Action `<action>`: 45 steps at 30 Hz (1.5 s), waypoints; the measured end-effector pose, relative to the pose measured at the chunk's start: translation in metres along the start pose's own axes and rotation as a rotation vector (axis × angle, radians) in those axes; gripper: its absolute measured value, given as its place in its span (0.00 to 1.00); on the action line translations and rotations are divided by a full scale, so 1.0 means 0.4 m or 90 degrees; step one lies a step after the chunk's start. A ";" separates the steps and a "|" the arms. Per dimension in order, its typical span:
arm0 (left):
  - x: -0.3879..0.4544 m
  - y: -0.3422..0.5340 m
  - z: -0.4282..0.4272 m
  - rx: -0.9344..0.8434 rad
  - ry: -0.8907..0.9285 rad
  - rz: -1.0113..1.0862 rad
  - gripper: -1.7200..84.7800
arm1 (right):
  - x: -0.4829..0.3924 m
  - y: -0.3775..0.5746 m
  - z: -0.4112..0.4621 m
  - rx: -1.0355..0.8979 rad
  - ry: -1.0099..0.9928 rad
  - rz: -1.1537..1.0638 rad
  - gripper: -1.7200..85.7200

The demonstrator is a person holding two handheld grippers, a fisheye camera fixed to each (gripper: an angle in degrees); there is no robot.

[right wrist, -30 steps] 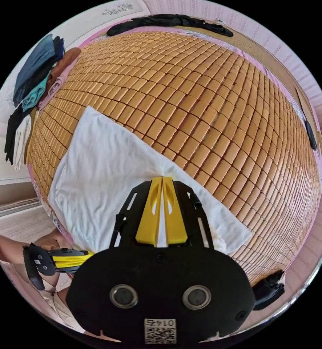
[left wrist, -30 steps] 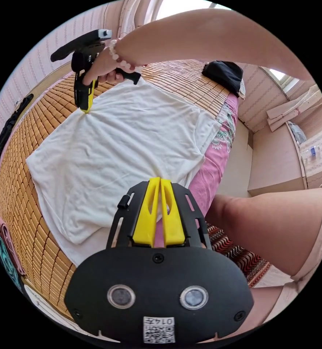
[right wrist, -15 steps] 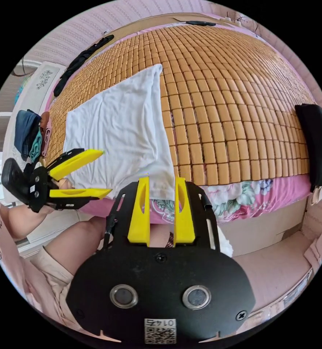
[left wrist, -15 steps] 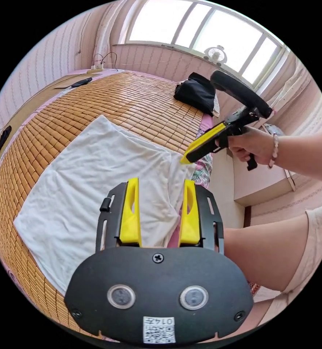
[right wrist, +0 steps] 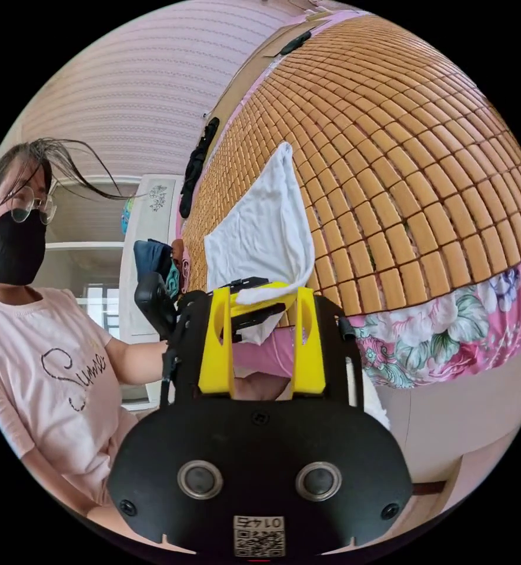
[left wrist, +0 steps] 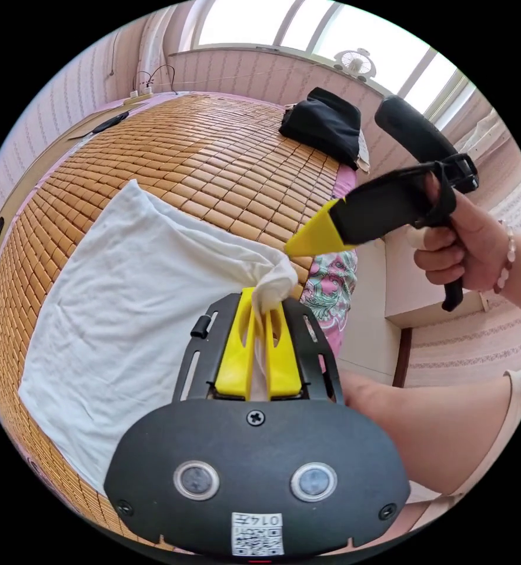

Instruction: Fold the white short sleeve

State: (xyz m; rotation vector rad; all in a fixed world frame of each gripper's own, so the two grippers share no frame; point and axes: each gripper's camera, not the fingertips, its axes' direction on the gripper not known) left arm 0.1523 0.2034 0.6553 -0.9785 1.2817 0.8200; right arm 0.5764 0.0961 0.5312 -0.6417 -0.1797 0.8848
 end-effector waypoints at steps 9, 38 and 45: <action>0.044 0.032 -0.083 0.045 0.014 0.053 0.01 | 0.150 -0.054 0.029 0.130 -0.184 0.054 0.18; -0.282 0.395 -0.461 0.192 -0.083 -0.520 0.01 | -0.552 -0.329 0.550 -0.145 0.078 -0.212 0.05; -0.360 0.548 -0.431 0.164 -0.067 -0.701 0.03 | -0.654 -0.289 0.727 -0.176 0.140 -0.229 0.08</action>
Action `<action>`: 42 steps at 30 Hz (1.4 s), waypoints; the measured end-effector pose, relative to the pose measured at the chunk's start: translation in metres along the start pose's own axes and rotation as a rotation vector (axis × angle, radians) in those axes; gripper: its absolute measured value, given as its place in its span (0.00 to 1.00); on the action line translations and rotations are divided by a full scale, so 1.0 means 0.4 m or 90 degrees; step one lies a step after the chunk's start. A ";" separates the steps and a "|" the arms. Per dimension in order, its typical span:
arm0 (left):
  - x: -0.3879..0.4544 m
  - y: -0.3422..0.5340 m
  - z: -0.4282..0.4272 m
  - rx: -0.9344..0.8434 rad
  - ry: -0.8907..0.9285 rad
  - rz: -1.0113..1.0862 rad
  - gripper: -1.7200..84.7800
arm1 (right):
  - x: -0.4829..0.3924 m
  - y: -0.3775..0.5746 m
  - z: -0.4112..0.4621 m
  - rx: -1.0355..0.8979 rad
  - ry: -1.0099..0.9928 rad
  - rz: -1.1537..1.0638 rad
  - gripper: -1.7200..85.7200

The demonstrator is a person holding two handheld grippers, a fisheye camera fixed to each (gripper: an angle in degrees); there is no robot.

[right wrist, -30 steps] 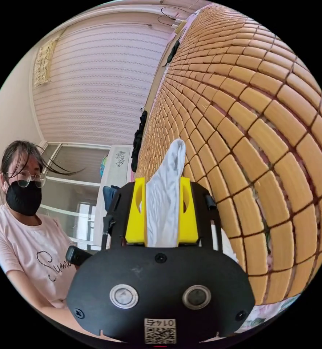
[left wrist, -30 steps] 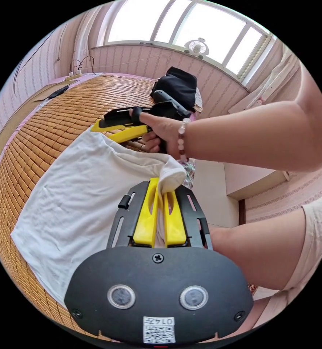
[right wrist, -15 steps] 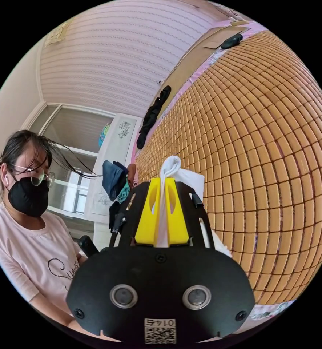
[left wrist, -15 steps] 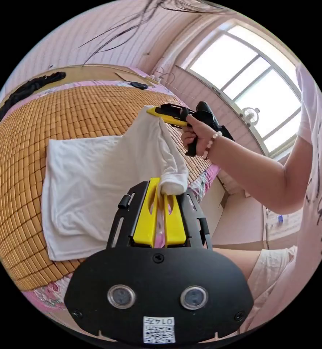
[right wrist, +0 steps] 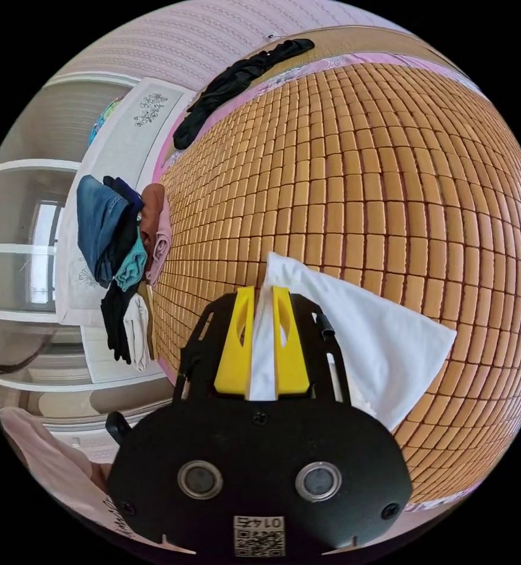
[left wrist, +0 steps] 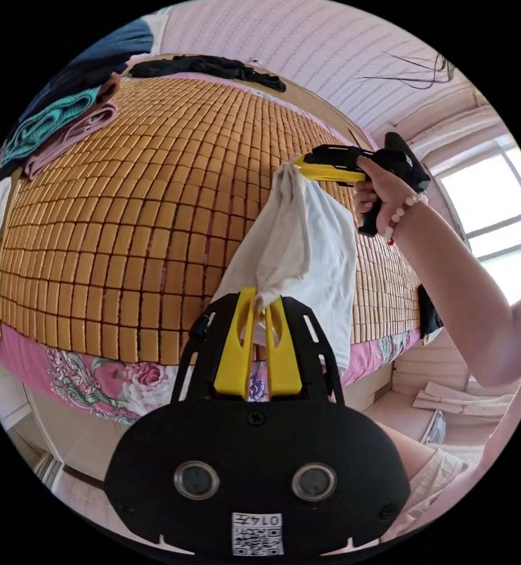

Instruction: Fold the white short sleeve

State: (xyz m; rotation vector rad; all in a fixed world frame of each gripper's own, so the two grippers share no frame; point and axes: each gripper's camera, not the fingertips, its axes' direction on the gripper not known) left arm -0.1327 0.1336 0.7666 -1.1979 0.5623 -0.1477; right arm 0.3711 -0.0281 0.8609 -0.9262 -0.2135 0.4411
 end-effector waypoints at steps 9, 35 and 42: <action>-0.074 0.046 -0.060 -0.002 -0.055 -0.036 0.09 | -0.111 -0.007 0.002 -0.069 0.187 -0.170 0.12; 0.094 0.121 -0.166 0.089 0.030 0.242 0.01 | 0.015 0.282 -0.188 0.147 -0.089 -0.024 0.04; 0.287 0.061 -0.361 0.093 0.069 0.470 0.01 | 0.220 0.618 -0.506 0.412 -0.251 0.125 0.04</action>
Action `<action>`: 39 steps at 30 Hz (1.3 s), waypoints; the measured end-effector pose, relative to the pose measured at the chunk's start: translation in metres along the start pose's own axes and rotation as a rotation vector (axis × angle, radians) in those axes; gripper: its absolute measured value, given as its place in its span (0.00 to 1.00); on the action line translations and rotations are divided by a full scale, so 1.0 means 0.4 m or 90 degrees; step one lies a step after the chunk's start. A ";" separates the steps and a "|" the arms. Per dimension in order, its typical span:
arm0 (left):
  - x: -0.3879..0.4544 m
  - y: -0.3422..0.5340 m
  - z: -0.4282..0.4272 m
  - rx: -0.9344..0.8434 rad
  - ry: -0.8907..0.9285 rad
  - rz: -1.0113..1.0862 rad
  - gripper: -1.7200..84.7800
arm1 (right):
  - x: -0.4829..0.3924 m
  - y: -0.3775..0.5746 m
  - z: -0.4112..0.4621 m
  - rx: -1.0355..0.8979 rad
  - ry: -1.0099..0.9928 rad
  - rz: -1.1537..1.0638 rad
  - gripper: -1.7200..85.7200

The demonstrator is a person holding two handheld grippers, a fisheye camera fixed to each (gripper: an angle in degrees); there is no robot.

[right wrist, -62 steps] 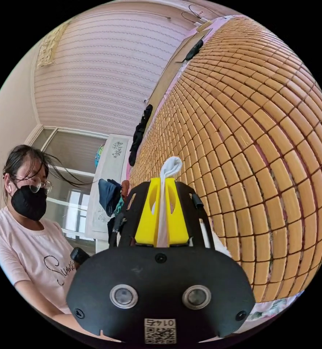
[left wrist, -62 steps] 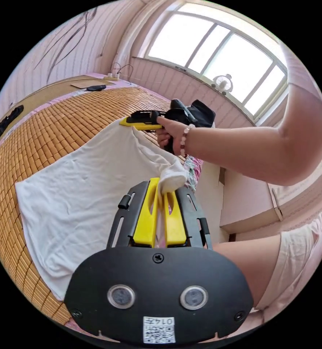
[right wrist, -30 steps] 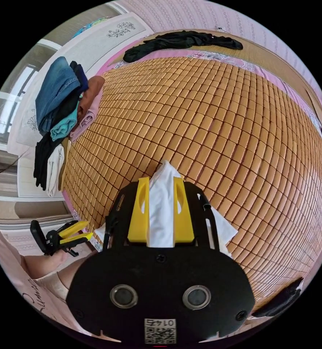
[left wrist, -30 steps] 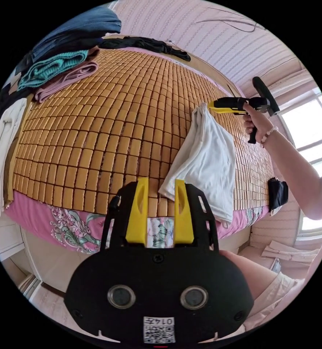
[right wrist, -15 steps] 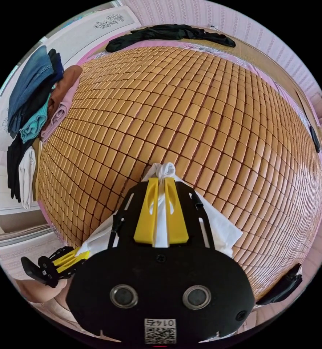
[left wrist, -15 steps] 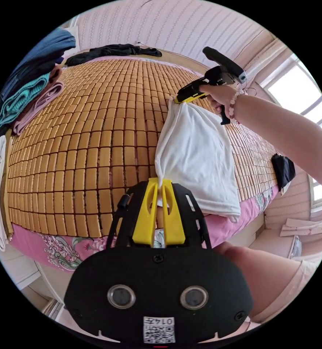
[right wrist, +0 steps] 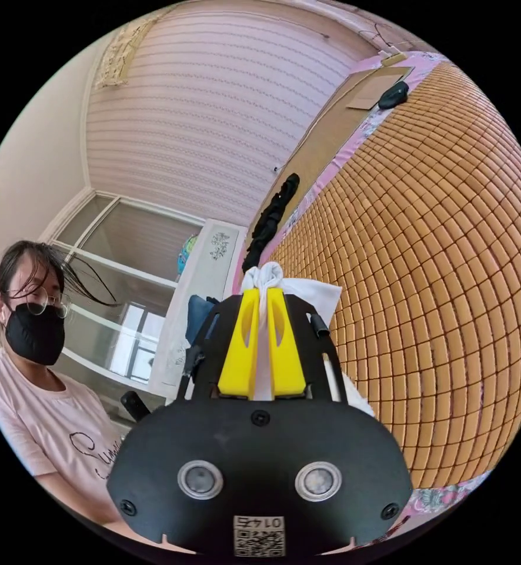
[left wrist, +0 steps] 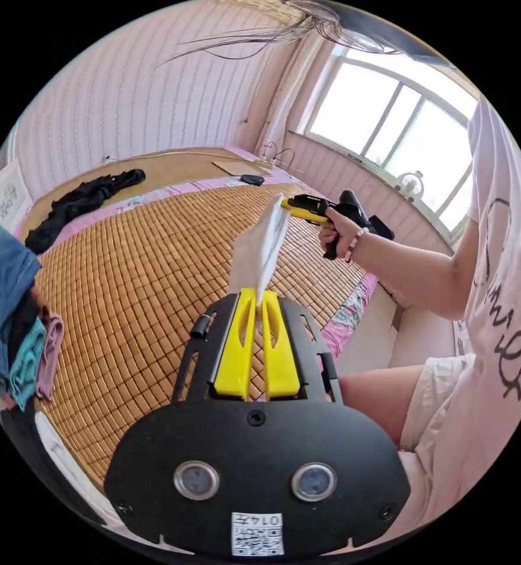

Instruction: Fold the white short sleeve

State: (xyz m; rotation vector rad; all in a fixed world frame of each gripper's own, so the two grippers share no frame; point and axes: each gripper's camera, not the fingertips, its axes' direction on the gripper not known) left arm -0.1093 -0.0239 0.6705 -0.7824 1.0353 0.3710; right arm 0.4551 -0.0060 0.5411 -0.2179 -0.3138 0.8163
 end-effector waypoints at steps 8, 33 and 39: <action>0.191 -0.329 0.161 0.059 0.085 0.096 0.01 | 0.060 -0.097 -0.458 0.150 0.066 -0.001 0.04; 0.892 -0.315 0.430 -0.209 0.275 0.386 0.10 | 0.255 0.504 -1.025 0.094 0.431 0.299 0.10; 0.692 -0.223 0.093 -0.222 -0.057 0.153 0.10 | 0.051 0.551 -0.637 -0.201 0.520 0.098 0.07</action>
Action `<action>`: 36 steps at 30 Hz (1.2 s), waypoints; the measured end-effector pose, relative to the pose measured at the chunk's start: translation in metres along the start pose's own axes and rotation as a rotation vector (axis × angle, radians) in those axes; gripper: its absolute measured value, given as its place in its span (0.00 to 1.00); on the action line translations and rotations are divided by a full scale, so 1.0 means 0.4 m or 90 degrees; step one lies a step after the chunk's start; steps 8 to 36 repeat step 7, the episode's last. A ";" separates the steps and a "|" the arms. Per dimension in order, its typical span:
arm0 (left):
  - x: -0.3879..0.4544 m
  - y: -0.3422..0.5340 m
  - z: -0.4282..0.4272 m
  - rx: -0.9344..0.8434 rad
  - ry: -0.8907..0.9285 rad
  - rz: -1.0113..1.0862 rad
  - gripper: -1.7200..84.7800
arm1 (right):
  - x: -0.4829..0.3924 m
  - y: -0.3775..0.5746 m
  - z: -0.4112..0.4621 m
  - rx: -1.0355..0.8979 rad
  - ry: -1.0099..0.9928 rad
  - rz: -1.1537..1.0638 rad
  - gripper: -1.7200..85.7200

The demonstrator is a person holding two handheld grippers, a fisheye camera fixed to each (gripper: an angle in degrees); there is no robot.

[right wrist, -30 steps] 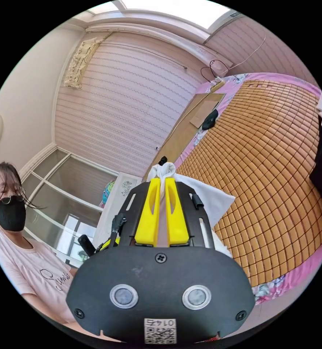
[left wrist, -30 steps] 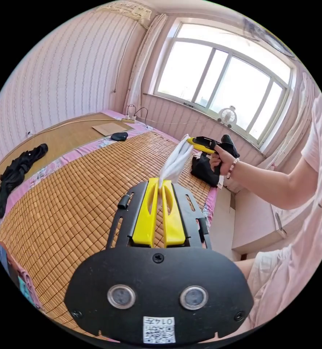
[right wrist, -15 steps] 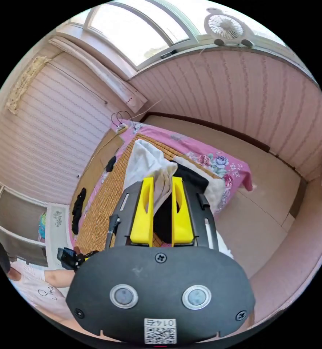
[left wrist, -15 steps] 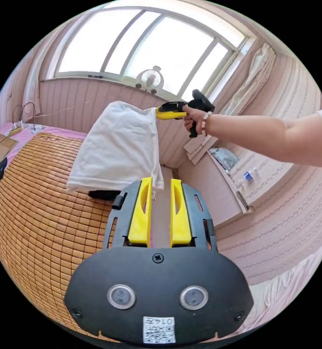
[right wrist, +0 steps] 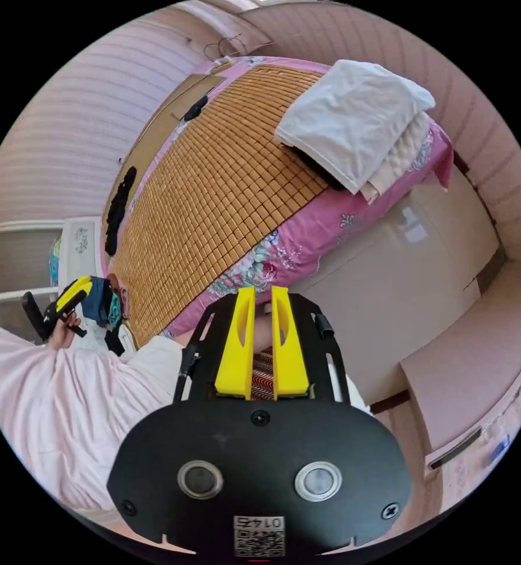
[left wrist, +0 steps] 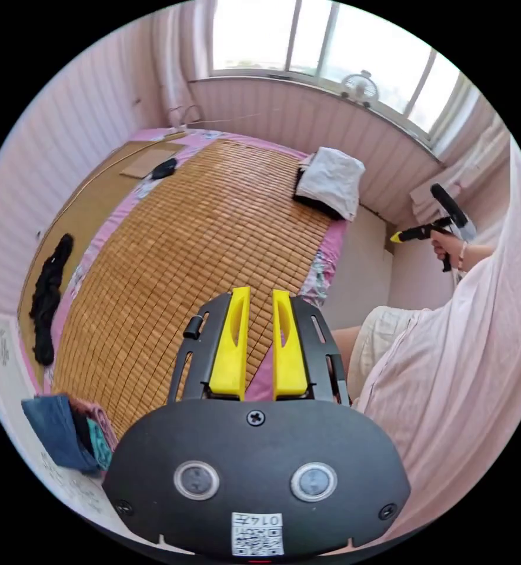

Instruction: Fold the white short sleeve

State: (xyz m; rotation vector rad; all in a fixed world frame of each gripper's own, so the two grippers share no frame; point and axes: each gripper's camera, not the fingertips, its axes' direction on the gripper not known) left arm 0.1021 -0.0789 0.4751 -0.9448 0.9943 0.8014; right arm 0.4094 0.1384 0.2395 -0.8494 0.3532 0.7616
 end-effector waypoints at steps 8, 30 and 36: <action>-0.069 0.402 -0.357 0.187 -0.332 -0.379 0.10 | -0.591 -0.113 0.077 0.045 0.077 -0.497 0.09; -0.069 0.402 -0.357 0.187 -0.332 -0.379 0.10 | -0.591 -0.113 0.077 0.045 0.077 -0.497 0.09; -0.069 0.402 -0.357 0.187 -0.332 -0.379 0.10 | -0.591 -0.113 0.077 0.045 0.077 -0.497 0.09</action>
